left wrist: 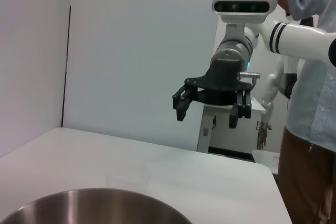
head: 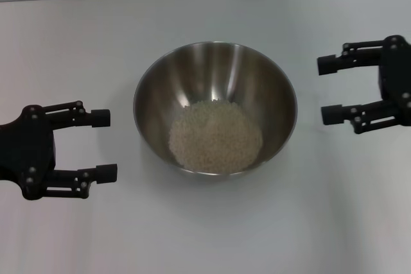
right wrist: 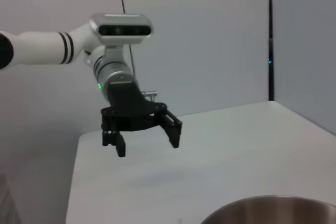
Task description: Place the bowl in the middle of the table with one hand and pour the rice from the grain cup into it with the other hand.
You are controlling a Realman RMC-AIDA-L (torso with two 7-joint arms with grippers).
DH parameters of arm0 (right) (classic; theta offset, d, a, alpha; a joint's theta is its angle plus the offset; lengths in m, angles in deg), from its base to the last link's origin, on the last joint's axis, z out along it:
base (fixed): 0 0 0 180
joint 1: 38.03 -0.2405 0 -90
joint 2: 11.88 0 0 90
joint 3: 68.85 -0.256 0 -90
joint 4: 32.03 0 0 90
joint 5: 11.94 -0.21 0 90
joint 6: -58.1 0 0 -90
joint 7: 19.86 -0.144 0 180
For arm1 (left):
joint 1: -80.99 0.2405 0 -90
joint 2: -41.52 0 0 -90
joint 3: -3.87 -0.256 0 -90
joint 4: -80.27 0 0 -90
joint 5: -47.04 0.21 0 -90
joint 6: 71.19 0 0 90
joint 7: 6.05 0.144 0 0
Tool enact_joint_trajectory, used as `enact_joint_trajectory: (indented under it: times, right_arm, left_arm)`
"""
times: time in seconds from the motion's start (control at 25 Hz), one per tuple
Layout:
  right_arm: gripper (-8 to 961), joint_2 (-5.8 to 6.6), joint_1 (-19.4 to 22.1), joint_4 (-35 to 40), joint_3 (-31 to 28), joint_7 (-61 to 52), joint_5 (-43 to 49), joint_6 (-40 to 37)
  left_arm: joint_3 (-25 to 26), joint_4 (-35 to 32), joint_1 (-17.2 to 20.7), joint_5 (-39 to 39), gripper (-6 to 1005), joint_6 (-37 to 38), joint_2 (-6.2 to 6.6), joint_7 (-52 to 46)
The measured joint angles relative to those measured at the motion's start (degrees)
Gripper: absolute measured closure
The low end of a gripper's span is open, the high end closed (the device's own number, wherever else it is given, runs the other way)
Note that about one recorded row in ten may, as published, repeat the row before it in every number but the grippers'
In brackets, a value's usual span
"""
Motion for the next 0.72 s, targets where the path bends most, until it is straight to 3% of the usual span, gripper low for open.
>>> enact_joint_trajectory:
  times: [0.2, 0.72]
  right_arm:
    - [168, -0.75, -0.51, 0.65, 3.09, -0.54, 1.29, 0.94]
    - [169, -0.92, -1.97, 0.26, 5.42, -2.94, 4.21, 1.17]
  left_arm:
    - [0.07, -1.03, 0.1, -0.04, 153, -0.04, -0.1, -0.05]
    - [0.18, -2.09, -0.28, -0.09, 153, -0.06, -0.43, -0.73]
